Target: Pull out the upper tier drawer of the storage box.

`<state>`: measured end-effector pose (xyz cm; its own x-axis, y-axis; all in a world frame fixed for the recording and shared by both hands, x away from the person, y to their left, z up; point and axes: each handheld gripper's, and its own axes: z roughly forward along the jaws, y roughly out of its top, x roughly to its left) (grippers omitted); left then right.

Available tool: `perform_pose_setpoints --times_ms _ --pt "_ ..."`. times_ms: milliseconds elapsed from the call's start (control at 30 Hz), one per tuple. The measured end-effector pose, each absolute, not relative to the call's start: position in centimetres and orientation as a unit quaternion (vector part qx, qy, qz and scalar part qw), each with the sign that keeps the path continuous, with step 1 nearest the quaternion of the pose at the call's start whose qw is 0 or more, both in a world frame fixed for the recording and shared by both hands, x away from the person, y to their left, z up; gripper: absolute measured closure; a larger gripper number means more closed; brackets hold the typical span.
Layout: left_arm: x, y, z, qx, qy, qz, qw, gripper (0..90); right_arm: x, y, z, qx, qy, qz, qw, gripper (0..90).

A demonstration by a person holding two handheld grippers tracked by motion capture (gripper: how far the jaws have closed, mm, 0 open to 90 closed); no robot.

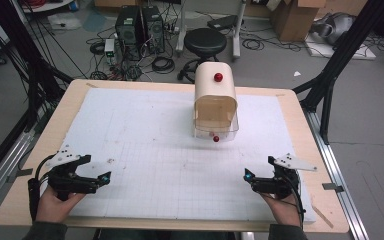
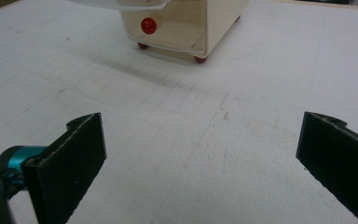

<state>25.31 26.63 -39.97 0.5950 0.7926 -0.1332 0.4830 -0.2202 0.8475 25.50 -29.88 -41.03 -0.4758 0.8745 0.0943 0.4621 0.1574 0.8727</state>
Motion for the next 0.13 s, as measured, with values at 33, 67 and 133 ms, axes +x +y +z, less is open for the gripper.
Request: perform_pose_setpoints --times_ms 33,67,133 --pt "25.31 26.63 -39.97 0.763 0.418 0.166 0.464 1.7 25.48 -29.88 -41.06 0.458 0.728 0.458 0.224 0.2" --pt "25.33 26.62 -39.98 0.763 0.418 0.167 0.465 1.7 25.48 -29.86 -41.06 0.458 0.728 0.459 0.224 0.2" --pt "25.34 26.64 -39.96 0.763 0.417 0.167 0.464 1.7 25.48 -29.87 -41.05 0.456 0.728 0.460 0.227 0.2"
